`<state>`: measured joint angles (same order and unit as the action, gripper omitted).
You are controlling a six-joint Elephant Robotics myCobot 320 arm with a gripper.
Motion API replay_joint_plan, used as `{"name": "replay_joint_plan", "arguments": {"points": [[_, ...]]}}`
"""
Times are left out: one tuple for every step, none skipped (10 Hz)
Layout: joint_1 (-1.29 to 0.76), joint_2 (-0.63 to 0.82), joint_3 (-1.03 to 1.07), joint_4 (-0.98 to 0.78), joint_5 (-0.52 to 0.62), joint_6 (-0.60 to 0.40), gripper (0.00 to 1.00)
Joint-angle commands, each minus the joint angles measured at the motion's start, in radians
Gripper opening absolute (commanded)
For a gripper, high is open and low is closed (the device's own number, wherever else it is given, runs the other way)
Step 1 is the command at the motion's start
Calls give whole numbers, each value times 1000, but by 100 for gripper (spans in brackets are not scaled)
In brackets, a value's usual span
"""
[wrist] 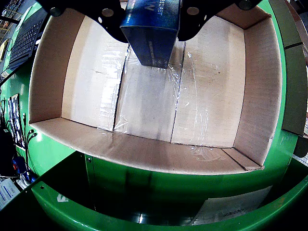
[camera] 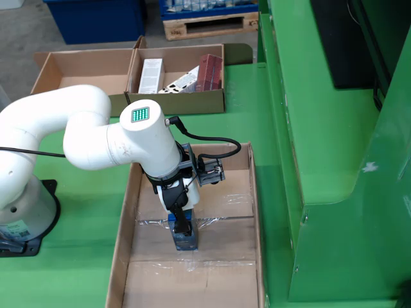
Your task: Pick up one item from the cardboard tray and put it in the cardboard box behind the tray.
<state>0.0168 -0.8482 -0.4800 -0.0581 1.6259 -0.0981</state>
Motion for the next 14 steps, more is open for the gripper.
{"name": "replay_joint_plan", "arguments": {"points": [[-4, 25, 30, 10, 5, -1, 0], [-4, 25, 30, 10, 5, -1, 0], [-4, 25, 30, 10, 5, -1, 0], [-4, 25, 30, 10, 5, -1, 0], [-4, 25, 30, 10, 5, -1, 0], [-4, 25, 30, 10, 5, -1, 0], [-4, 25, 30, 10, 5, -1, 0], [-4, 25, 30, 10, 5, -1, 0], [-32, -166, 480, -268, 34, -37, 0], [-32, -166, 480, -268, 34, -37, 0], [-35, -141, 480, -198, 31, -42, 0], [-35, -141, 480, -198, 31, -42, 0], [-35, -141, 480, -198, 31, -42, 0], [9, -49, 480, -194, 15, -32, 0]]}}
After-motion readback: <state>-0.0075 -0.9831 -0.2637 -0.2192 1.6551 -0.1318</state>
